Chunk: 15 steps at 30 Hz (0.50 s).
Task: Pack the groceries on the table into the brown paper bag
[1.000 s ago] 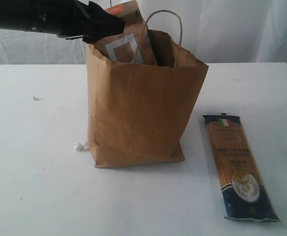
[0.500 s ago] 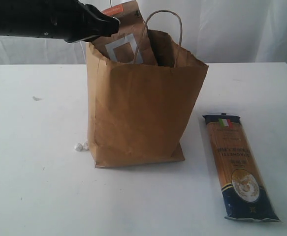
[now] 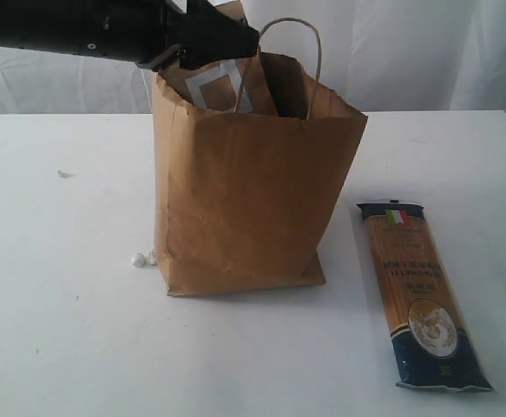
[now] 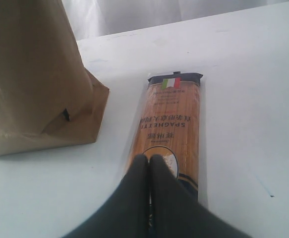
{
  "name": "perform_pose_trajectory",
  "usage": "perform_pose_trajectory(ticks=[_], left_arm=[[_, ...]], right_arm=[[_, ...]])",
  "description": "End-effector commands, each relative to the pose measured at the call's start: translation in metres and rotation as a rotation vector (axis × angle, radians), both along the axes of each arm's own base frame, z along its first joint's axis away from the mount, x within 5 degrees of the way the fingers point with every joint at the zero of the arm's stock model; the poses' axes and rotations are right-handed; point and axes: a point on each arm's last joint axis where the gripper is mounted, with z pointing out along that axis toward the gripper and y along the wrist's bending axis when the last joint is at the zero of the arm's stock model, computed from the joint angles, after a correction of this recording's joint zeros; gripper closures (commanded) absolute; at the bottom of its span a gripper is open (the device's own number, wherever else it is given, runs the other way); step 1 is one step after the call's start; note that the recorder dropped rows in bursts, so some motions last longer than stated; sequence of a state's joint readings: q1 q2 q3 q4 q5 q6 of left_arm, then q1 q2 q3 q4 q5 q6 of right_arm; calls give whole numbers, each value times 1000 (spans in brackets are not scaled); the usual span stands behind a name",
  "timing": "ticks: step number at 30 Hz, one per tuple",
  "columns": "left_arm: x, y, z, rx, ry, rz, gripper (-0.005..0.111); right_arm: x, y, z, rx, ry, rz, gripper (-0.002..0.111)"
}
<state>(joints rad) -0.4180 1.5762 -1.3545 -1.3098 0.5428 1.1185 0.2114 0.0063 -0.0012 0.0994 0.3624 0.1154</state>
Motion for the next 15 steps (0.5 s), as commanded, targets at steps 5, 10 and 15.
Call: perform_pose_trajectory(ticks=[5,10,15], left_arm=[[-21,-7,3,-31,61,-223,41],[-24,-7,3,-37,70,-253,41],[-34,-8,7,-45,65,-369,41]], right_arm=[[0,0,1,7,-16,-4,108],[0,0,1,7,-16,-4,108],[0,0,1,7,-16,-4,108]])
